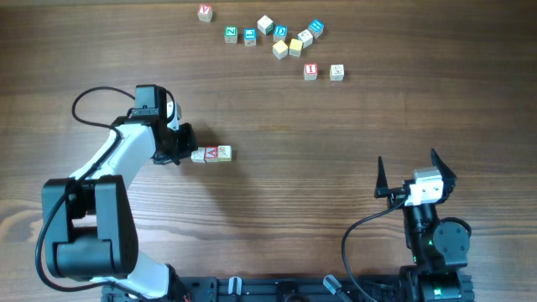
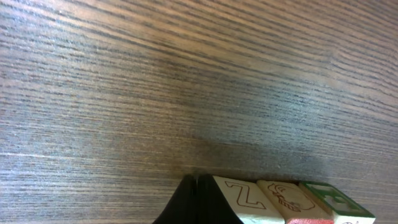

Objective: Form a horizontal line
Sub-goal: 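Push the Z block against the row and open left gripper, then lift and withdraw left gripper to the left of the row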

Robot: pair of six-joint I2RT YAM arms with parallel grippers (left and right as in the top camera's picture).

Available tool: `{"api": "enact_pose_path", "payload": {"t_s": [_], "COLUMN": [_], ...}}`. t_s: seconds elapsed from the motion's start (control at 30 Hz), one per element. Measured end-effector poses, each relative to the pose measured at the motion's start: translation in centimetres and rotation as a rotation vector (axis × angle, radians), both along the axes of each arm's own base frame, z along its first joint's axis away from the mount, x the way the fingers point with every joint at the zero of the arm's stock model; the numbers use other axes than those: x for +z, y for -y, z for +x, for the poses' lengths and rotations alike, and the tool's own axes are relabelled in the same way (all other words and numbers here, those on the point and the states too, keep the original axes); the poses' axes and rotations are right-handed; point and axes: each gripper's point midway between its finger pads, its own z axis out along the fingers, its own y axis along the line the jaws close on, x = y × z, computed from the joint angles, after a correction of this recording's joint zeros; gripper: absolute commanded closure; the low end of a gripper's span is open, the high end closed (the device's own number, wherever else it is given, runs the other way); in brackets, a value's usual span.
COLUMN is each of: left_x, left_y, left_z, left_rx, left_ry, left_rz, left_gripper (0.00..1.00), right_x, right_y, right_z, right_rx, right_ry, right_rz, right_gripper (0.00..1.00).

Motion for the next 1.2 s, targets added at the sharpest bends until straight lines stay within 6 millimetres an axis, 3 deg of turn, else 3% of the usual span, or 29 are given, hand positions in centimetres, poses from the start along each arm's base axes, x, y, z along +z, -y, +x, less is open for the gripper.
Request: {"api": "enact_pose_path", "payload": {"t_s": [0.43, 0.83, 1.0, 1.1, 1.13, 1.17, 1.2], "left_x": [0.0, 0.1, 0.0, 0.2, 0.4, 0.8, 1.0], "left_y": [0.8, 6.0, 5.0, 3.3, 2.4, 0.9, -0.3], "left_z": [-0.3, -0.8, -0.5, 1.3, 2.4, 3.4, 3.9], "left_rx": [0.015, -0.112, -0.093, -0.060, -0.038, 0.003, 0.038], "left_ry": [-0.018, -0.011, 0.000, 0.074, 0.117, 0.152, 0.170], "left_rz": [-0.034, -0.045, 0.014, 0.115, 0.153, 0.185, 0.196], "left_gripper": [0.96, 0.96, 0.96, 0.94, 0.86, 0.60, 0.00], "right_x": [0.0, 0.0, 0.0, 0.0, 0.0, 0.0, 0.0], "right_y": [0.0, 0.0, 0.0, 0.0, 0.0, 0.0, 0.0], "right_z": [0.0, 0.0, 0.0, 0.0, 0.0, 0.0, 0.0], "right_rx": [0.000, 0.000, 0.000, 0.000, 0.000, 0.000, 0.000], "right_ry": [0.000, 0.000, 0.000, 0.000, 0.000, 0.000, 0.000], "right_rz": [0.000, 0.000, 0.000, 0.000, 0.000, 0.000, 0.000], "right_gripper": [0.01, 0.00, 0.00, 0.00, 0.00, 0.00, 0.00]}}
